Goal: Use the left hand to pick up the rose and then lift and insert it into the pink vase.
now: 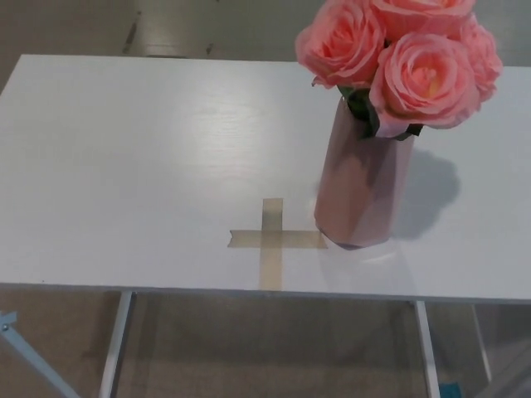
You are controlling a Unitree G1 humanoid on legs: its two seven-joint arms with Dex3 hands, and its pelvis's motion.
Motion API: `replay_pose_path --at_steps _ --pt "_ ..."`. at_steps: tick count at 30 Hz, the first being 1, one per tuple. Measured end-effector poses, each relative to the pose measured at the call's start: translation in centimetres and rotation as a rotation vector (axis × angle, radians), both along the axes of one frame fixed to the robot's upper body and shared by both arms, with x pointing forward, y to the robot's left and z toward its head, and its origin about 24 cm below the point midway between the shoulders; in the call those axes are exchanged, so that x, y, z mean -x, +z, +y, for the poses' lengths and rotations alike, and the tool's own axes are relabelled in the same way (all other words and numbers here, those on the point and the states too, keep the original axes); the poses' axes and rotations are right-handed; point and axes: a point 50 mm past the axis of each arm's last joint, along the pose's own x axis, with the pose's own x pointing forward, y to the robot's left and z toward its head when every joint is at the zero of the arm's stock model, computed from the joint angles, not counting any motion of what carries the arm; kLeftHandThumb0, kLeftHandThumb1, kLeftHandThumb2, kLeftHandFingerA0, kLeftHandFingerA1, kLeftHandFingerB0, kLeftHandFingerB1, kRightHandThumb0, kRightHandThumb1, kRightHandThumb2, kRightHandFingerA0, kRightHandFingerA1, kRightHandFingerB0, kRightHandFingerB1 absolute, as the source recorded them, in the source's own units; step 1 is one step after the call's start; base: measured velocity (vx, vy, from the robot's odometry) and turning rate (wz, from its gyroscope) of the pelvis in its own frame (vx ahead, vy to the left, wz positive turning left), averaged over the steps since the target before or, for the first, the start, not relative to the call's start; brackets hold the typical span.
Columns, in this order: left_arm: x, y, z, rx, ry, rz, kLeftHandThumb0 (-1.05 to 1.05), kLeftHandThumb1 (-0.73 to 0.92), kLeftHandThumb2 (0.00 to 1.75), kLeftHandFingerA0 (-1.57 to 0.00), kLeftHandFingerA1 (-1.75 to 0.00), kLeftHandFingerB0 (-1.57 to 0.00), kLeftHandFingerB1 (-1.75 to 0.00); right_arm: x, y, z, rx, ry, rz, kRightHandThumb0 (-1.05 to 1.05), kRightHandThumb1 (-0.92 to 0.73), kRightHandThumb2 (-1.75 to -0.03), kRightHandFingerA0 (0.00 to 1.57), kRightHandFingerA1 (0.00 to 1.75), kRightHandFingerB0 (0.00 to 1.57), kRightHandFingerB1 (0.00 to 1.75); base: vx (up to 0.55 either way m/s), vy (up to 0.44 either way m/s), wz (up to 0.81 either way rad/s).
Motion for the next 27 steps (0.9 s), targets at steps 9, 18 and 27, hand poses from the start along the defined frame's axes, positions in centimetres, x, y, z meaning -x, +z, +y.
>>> replay_pose_path --at_steps 9,18,27 --pt "0.5 -4.1 0.0 0.052 0.186 0.189 -0.32 0.25 0.87 -0.08 -0.49 -0.07 -0.49 0.0 0.0 0.0 0.0 0.0 0.002 -0.28 -0.59 -0.57 0.62 0.47 0.57 0.44 0.0 0.0 0.0" --pt "1.8 -5.2 1.3 -0.01 0.299 0.286 -0.68 0.46 0.72 -0.18 -0.38 -0.13 -0.35 0.8 -0.5 0.2 -0.006 -0.001 0.027 -0.27 -0.59 -0.57 0.63 0.47 0.58 0.44 0.0 0.0 0.0" --pt "1.6 -5.1 1.4 -0.099 0.202 0.3 -0.34 0.27 0.87 0.0 -0.47 0.0 -0.46 0.8 -0.5 0.2 -0.006 -0.001 0.03 -0.27 -0.59 -0.57 0.63 0.47 0.56 0.43 0.0 0.0 0.0"
